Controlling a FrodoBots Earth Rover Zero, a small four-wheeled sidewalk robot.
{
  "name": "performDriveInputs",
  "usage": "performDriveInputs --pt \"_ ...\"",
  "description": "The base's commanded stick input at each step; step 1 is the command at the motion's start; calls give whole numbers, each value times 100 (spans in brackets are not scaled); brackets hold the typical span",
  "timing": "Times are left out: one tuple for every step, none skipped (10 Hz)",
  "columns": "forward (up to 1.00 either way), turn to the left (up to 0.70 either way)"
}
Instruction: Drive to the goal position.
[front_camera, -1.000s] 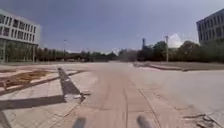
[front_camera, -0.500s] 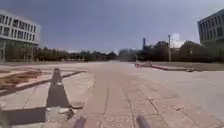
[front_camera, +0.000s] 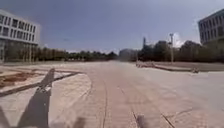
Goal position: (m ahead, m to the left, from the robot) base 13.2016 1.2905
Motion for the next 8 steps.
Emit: performDriveInputs --pt "100 0" --pt "100 0" --pt "100 0" --pt "100 0" --pt "100 0" --pt "100 0" --pt "100 0" --pt "100 0"
